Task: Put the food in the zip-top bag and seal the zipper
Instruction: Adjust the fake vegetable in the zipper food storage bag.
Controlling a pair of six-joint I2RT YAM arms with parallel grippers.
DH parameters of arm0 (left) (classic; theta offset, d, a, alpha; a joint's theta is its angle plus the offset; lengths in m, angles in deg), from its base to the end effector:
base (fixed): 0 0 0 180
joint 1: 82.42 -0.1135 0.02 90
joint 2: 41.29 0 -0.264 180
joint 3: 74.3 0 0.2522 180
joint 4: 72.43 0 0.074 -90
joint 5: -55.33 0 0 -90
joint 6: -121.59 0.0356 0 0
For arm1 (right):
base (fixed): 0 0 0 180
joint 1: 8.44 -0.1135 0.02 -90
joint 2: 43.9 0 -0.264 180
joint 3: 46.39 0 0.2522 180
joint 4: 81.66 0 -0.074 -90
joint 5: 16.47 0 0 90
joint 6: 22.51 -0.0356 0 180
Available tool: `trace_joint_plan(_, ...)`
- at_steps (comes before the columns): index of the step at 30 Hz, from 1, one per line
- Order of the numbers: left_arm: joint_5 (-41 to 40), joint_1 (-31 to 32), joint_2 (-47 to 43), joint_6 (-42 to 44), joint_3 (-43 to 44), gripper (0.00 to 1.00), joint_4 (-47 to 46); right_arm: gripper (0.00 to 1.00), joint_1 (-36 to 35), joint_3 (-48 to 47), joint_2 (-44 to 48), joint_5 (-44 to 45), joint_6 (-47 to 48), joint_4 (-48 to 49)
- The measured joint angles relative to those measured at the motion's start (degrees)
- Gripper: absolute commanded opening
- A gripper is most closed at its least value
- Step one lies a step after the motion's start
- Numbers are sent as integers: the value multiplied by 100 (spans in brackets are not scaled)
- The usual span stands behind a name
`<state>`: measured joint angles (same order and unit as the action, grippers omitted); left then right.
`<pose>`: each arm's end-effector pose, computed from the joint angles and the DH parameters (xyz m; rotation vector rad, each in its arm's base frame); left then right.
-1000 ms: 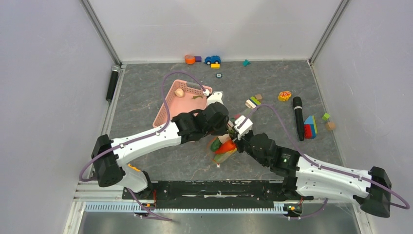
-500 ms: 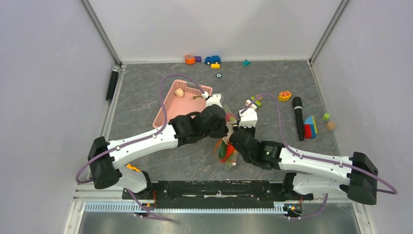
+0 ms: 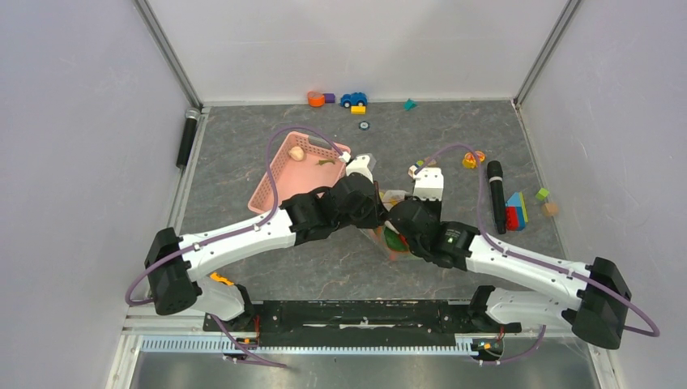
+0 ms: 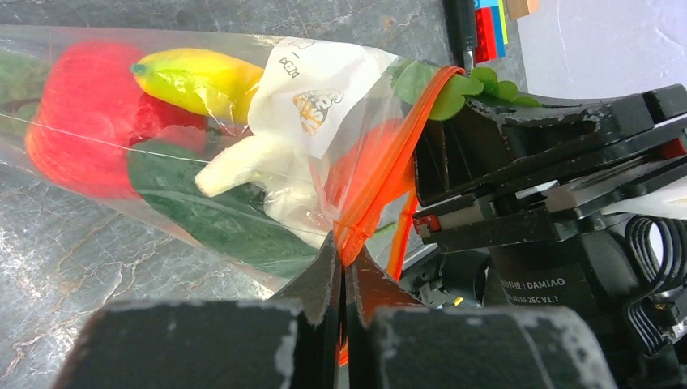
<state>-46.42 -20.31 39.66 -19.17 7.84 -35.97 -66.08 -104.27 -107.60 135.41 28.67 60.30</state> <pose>0.1559 -0.2790 0.3166 0.1061 2.3131 -0.8657 0.1439 0.1685 0.2617 0.1632 1.8993 -0.1508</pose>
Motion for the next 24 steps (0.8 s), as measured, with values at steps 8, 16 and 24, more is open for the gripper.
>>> trace_joint_plan(8,-76,-17,111,0,258,2,111,5,136,1202,837,-1563,2347,1694)
trace_joint_plan(16,-166,-42,238,0,413,2,120,2,181,1794,1180,-2903,3606,2391)
trace_joint_plan(24,-164,-63,278,0,422,2,118,0,208,1941,2304,-3639,3821,3045)
